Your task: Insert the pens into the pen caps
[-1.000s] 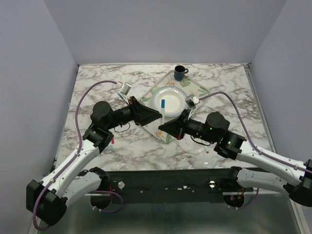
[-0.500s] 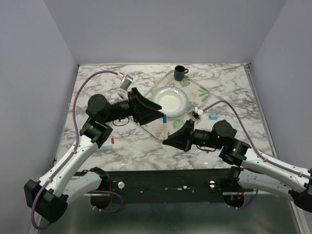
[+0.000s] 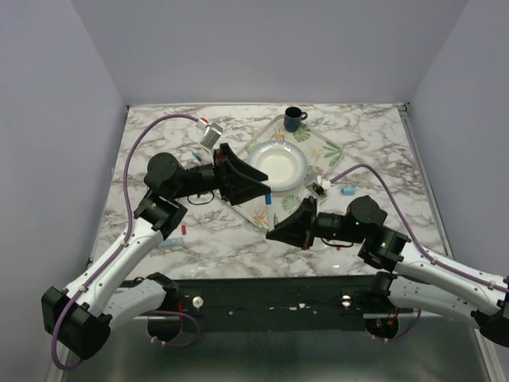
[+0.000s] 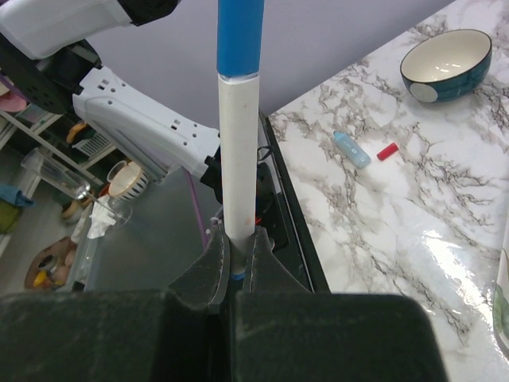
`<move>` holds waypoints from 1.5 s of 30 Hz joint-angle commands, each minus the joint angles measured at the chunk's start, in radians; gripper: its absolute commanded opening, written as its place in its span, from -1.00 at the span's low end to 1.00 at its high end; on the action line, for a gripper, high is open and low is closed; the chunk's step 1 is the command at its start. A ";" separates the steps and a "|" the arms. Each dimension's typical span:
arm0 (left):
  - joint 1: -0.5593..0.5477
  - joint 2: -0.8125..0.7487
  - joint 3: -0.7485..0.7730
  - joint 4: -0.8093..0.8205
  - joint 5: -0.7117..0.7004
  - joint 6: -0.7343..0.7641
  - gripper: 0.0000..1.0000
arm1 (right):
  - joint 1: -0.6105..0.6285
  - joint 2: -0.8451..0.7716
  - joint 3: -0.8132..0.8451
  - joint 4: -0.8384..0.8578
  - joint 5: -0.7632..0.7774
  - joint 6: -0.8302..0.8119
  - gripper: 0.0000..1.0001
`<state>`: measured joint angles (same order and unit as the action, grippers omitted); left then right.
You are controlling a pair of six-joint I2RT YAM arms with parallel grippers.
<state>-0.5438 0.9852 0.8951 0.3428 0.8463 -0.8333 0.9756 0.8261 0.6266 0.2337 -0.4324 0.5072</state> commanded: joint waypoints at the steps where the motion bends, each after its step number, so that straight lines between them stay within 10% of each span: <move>1: -0.007 -0.010 0.002 0.029 0.054 0.026 0.36 | 0.000 0.021 0.025 0.006 -0.028 -0.012 -0.99; 24: -0.007 0.012 -0.045 0.059 0.103 0.042 -0.04 | 0.000 0.031 0.042 -0.001 0.004 0.004 -0.99; 32: -0.011 0.020 -0.088 0.169 0.108 -0.073 -1.00 | 0.000 0.031 0.047 -0.001 0.014 0.005 -0.99; 45: -0.073 0.003 -0.165 0.297 0.030 -0.345 -1.00 | 0.000 0.030 0.247 -0.035 0.093 -0.064 -0.99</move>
<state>-0.5709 0.9947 0.7536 0.7036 0.8619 -1.0824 0.9787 0.8703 0.7345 0.1081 -0.4236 0.5064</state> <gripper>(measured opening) 0.044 0.049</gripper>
